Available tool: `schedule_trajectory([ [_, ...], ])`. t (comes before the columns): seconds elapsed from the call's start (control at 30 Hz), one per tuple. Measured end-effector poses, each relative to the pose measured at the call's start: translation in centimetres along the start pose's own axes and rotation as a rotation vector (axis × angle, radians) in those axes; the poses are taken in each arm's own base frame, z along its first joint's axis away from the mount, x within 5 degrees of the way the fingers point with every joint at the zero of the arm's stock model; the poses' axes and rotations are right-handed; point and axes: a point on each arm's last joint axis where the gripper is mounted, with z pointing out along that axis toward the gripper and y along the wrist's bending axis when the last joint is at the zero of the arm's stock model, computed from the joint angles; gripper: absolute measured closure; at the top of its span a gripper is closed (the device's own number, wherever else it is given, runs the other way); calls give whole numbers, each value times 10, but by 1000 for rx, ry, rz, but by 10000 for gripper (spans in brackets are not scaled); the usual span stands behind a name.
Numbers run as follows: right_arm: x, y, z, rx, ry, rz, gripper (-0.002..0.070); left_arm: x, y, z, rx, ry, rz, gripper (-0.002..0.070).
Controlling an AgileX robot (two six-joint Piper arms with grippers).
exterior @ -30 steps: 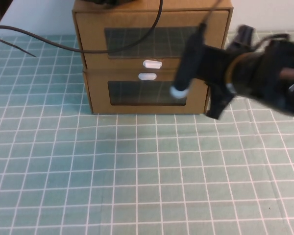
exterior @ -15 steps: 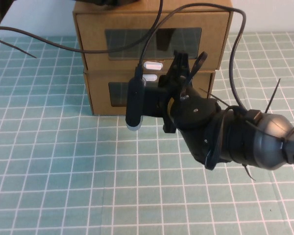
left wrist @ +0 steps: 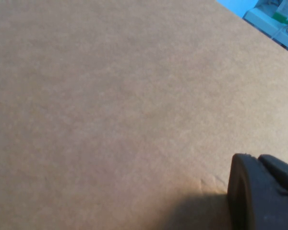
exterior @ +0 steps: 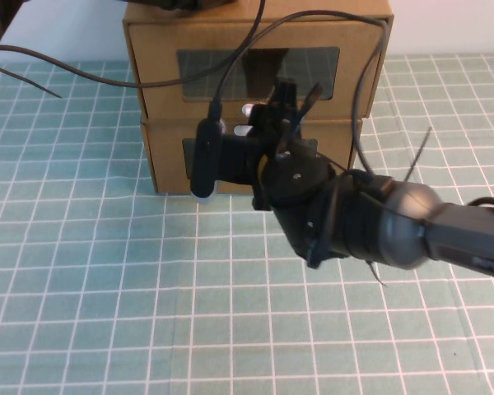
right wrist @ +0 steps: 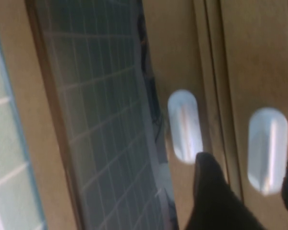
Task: Open the shoe box
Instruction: 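Pull the top drawer of the cardboard box fully open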
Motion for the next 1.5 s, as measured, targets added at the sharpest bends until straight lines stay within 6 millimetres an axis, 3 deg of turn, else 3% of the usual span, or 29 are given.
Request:
schedule_trajectory([
  [0.6,1,-6,25,16,-1,25,430,0,0,0,1,-3,-4,679],
  [0.9,1,-12,26,33,-1,29,652,0,1,1,0,-5,-4,679],
  [1.23,-2,-10,22,55,22,23,664,0,2,2,-1,-3,-51,679],
  [1.5,-7,1,3,73,59,10,668,1,1,2,11,9,-54,679],
])
